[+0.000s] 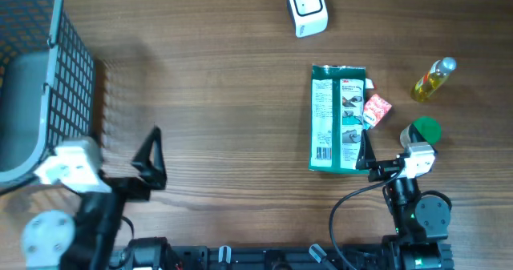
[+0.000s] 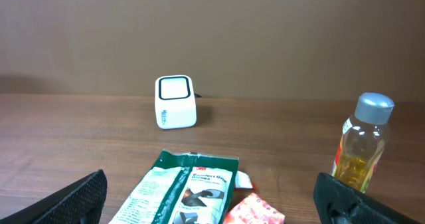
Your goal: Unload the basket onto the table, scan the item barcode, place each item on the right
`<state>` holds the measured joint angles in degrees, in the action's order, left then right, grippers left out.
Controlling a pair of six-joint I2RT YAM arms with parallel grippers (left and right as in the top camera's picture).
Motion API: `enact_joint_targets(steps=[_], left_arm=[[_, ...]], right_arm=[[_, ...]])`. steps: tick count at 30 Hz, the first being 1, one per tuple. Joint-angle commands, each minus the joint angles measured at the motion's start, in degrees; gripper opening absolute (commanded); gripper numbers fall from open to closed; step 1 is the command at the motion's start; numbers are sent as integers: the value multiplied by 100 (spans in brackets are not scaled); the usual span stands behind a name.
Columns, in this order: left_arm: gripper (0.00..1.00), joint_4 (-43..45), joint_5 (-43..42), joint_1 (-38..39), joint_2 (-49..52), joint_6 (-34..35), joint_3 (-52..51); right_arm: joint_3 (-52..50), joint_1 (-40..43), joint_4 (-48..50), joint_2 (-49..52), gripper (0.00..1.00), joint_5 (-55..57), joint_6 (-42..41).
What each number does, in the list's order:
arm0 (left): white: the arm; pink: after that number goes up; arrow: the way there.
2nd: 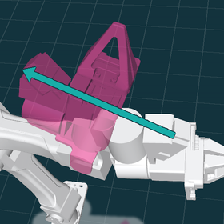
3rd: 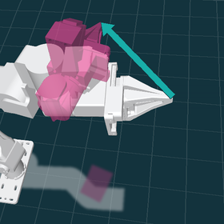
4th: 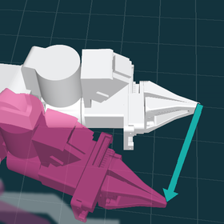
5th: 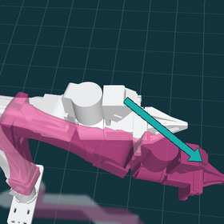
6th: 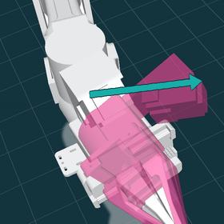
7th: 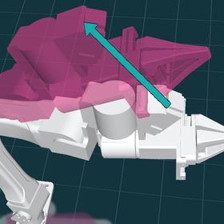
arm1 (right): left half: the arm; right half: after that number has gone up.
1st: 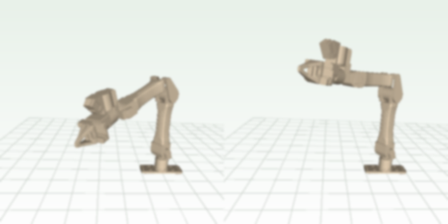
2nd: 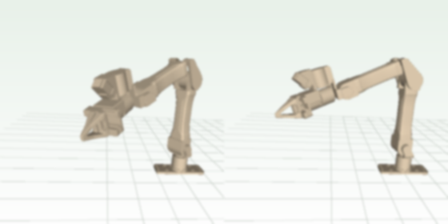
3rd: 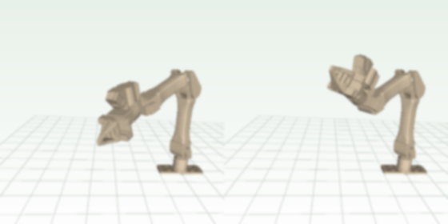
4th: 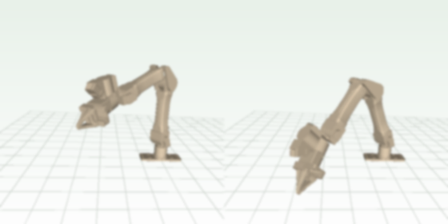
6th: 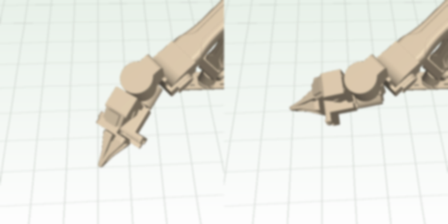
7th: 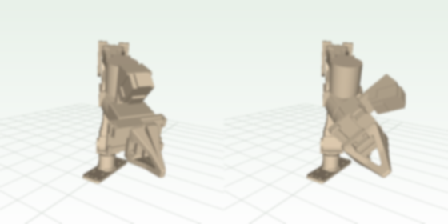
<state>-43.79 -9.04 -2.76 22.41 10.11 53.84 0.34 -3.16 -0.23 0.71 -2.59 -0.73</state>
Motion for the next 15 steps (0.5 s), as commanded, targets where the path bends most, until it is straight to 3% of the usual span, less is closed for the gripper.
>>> enact_joint_targets(steps=[1, 5, 11, 15], left_arm=[[100, -61, -160, -48, -813, -72, -1019], [100, 1244, -160, -57, -1663, -72, -2022], [100, 5171, -162, -61, -2221, -72, -3534], [100, 7156, 149, -61, -2221, -72, -4428]], right_arm=[[-4, 24, 26, -50, 100, -72, 70], [-4, 24, 26, -50, 100, -72, 68], [-4, 24, 28, -50, 100, -72, 68], [-4, 24, 28, -50, 100, -72, 70]])
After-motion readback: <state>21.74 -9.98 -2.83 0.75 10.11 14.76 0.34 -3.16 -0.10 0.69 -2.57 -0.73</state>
